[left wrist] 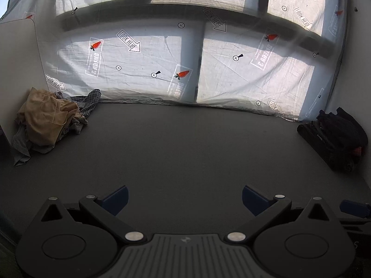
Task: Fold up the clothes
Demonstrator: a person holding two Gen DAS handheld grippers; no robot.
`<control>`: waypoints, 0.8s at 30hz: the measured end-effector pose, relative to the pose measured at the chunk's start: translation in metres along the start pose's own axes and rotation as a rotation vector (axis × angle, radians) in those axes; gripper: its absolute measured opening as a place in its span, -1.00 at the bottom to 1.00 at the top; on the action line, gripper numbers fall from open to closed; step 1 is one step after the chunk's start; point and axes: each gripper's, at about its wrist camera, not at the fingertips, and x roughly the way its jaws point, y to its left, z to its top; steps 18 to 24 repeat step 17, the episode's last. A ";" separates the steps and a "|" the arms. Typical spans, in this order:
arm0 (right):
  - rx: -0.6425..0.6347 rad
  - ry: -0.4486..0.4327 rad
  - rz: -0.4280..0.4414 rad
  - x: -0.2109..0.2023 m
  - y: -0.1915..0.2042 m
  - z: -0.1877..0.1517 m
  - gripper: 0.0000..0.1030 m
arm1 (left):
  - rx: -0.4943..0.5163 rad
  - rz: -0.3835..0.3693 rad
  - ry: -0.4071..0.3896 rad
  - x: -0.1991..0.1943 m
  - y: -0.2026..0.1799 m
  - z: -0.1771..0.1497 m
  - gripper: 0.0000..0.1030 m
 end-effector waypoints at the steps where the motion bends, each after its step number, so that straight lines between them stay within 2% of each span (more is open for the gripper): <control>1: -0.007 0.001 -0.007 -0.002 0.002 -0.002 0.99 | 0.002 0.001 0.006 0.000 0.002 -0.001 1.00; 5: -0.028 -0.009 -0.014 -0.009 0.008 -0.007 0.99 | -0.003 -0.008 0.022 -0.001 0.007 -0.006 1.00; 24: -0.027 -0.040 -0.031 -0.017 0.006 -0.004 0.99 | 0.008 -0.027 0.002 -0.006 0.005 -0.008 1.00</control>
